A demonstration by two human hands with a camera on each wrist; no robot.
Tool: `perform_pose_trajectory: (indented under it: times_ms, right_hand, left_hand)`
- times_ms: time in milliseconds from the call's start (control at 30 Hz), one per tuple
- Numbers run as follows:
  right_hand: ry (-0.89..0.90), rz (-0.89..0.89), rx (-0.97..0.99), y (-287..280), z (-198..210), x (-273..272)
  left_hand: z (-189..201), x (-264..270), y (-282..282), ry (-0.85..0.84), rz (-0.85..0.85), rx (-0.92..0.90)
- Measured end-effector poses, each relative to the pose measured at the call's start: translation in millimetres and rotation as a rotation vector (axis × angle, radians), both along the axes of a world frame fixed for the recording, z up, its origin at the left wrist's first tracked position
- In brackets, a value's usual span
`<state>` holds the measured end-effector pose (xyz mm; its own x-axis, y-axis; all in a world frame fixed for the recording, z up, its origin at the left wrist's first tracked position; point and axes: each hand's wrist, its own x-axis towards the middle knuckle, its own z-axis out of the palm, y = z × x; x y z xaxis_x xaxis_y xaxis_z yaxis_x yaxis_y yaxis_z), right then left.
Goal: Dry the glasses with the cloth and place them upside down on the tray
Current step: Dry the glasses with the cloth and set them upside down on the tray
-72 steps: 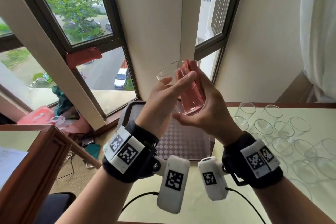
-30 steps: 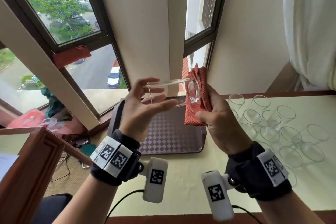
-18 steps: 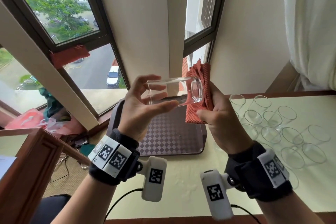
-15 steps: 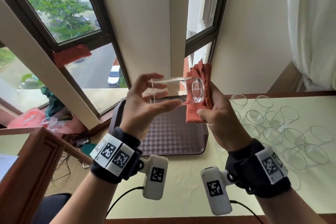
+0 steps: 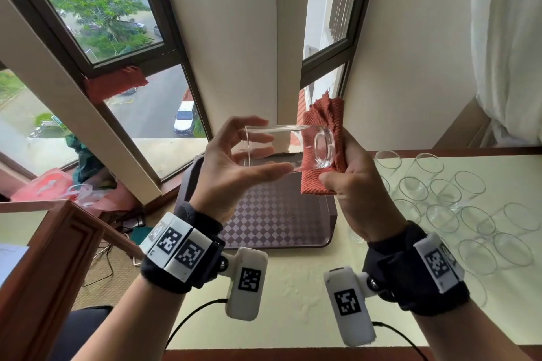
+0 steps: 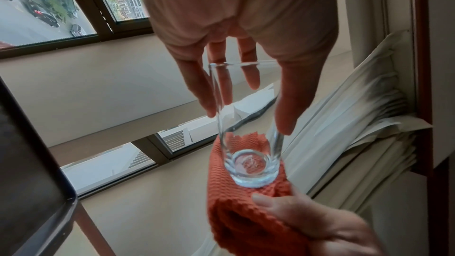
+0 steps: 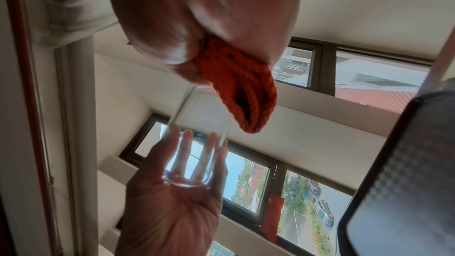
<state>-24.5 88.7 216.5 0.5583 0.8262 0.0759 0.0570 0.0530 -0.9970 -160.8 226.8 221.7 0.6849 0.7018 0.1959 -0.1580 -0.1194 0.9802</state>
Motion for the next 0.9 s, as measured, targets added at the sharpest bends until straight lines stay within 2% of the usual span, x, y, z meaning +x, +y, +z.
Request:
perform_pose_trajectory:
  times_ms: [200, 333, 467, 600, 733, 800, 900]
  right_hand:
    - [0.002, 0.032, -0.029, -4.9, -2.8, -3.6]
    - [0.019, 0.007, -0.013, -1.7, -3.1, -8.2]
    - [-0.034, 0.007, 0.007, -3.7, -0.6, -15.0]
    - [-0.025, 0.009, 0.015, 1.4, -2.6, -20.4]
    - [-0.062, 0.024, 0.034, 0.0, -0.5, -28.0]
    - [-0.009, 0.003, 0.068, 0.8, -1.6, -30.5]
    - [0.186, -0.021, 0.136, 3.9, -9.1, -32.2]
  left_hand:
    - [-1.8, -3.9, 3.9, 0.003, 0.045, -0.019]
    - [0.0, -6.7, -1.0, 0.023, 0.009, 0.052]
    - [0.3, -11.6, 2.3, -0.023, 0.041, -0.013]
    - [1.9, -19.3, 3.3, -0.006, -0.006, 0.035]
    - [-4.0, -25.9, 7.2, -0.028, 0.038, -0.007]
    - [-4.1, -27.9, 4.9, -0.004, 0.023, 0.041]
    - [-1.3, -32.0, -1.4, 0.019, 0.012, 0.154]
